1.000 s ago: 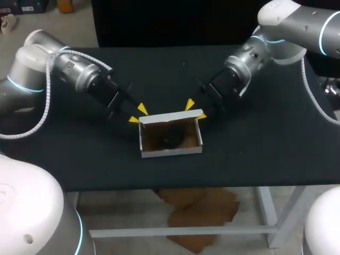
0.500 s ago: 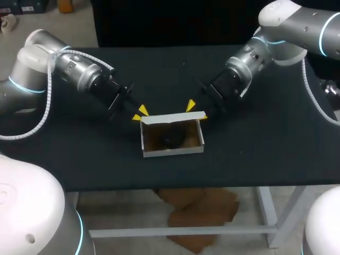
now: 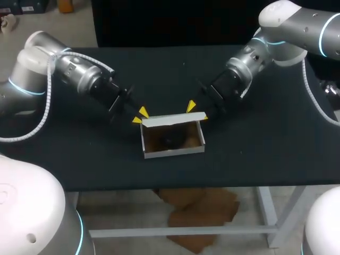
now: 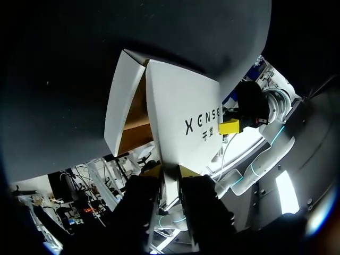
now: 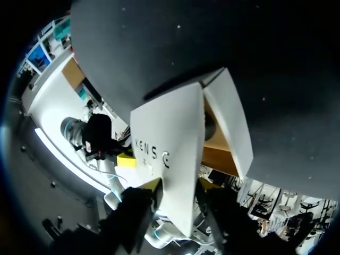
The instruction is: Assemble the packaging by folding the flat box into shape, placing the metal phone stand inside, and closing the box properly
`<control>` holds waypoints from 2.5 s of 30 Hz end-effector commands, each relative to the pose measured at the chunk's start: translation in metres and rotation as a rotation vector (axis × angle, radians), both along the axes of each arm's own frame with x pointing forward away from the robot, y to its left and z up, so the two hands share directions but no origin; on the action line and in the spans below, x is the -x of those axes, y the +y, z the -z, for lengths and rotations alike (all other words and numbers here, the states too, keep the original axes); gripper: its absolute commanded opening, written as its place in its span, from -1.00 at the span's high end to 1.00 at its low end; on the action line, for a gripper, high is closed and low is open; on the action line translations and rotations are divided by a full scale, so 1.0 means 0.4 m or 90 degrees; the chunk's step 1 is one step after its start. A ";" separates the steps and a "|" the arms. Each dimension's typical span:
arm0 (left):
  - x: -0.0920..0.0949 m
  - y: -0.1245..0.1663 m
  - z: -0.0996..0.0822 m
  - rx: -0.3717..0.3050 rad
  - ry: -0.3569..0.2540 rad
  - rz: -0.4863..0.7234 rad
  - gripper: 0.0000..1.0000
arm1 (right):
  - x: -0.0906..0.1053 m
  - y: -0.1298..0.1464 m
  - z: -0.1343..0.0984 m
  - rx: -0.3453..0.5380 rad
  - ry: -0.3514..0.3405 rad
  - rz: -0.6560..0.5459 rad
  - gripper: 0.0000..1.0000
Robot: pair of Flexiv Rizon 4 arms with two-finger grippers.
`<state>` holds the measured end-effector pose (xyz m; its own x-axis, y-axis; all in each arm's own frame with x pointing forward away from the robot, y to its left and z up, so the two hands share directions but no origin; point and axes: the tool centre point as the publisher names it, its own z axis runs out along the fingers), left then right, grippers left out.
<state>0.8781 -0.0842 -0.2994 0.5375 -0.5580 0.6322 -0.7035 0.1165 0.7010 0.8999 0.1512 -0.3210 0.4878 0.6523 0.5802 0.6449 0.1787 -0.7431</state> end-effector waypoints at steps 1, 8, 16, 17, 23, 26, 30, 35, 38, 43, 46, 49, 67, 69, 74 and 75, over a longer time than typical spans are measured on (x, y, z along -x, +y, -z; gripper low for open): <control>0.004 -0.012 0.009 -0.001 -0.001 0.002 0.60 | -0.007 0.008 0.006 -0.002 0.004 -0.006 0.10; 0.009 -0.013 0.023 0.001 -0.002 0.006 0.58 | 0.001 0.004 0.021 -0.001 0.004 -0.010 0.11; 0.014 -0.014 0.036 -0.005 -0.004 0.012 0.51 | 0.009 0.001 0.034 0.001 0.003 -0.015 0.10; 0.014 -0.013 0.038 -0.005 -0.004 0.013 0.51 | 0.010 0.001 0.034 0.001 0.001 -0.016 0.10; 0.017 -0.012 0.045 -0.007 -0.007 0.017 0.51 | 0.017 0.002 0.039 0.006 -0.011 -0.022 0.09; 0.019 -0.010 0.047 -0.008 -0.009 0.017 0.50 | 0.019 0.001 0.042 0.007 -0.016 -0.025 0.09; 0.021 -0.007 0.051 -0.010 -0.012 0.017 0.48 | 0.023 0.001 0.049 0.009 -0.019 -0.028 0.08; 0.023 -0.004 0.054 -0.012 -0.016 0.017 0.44 | 0.027 -0.002 0.056 0.012 -0.022 -0.029 0.07; 0.025 -0.002 0.056 -0.014 -0.019 0.018 0.41 | 0.029 -0.007 0.058 0.015 -0.025 -0.030 0.07; 0.026 0.004 0.059 -0.017 -0.022 0.017 0.42 | 0.031 -0.013 0.064 0.025 -0.035 -0.034 0.06; 0.027 0.008 0.061 -0.019 -0.023 0.016 0.43 | 0.032 -0.017 0.069 0.028 -0.036 -0.036 0.07; 0.028 0.011 0.061 -0.024 -0.024 0.016 0.43 | 0.032 -0.018 0.072 0.030 -0.039 -0.039 0.06; 0.042 0.032 0.029 -0.049 -0.070 0.013 0.09 | 0.031 -0.011 0.079 0.041 -0.057 -0.049 0.05; 0.044 0.037 0.021 -0.053 -0.079 0.012 0.07 | 0.031 -0.012 0.077 0.040 -0.060 -0.048 0.05; 0.046 0.052 -0.010 -0.061 -0.114 0.006 0.04 | 0.032 -0.012 0.076 0.040 -0.064 -0.046 0.06; 0.045 0.055 -0.017 -0.063 -0.118 0.005 0.03 | 0.032 -0.012 0.076 0.040 -0.064 -0.046 0.05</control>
<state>0.8669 -0.0660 -0.3046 0.4188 -0.6182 0.6651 -0.7936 0.1067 0.5990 0.8889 0.1458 -0.3516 0.3798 0.7207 0.5800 0.7001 0.1859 -0.6894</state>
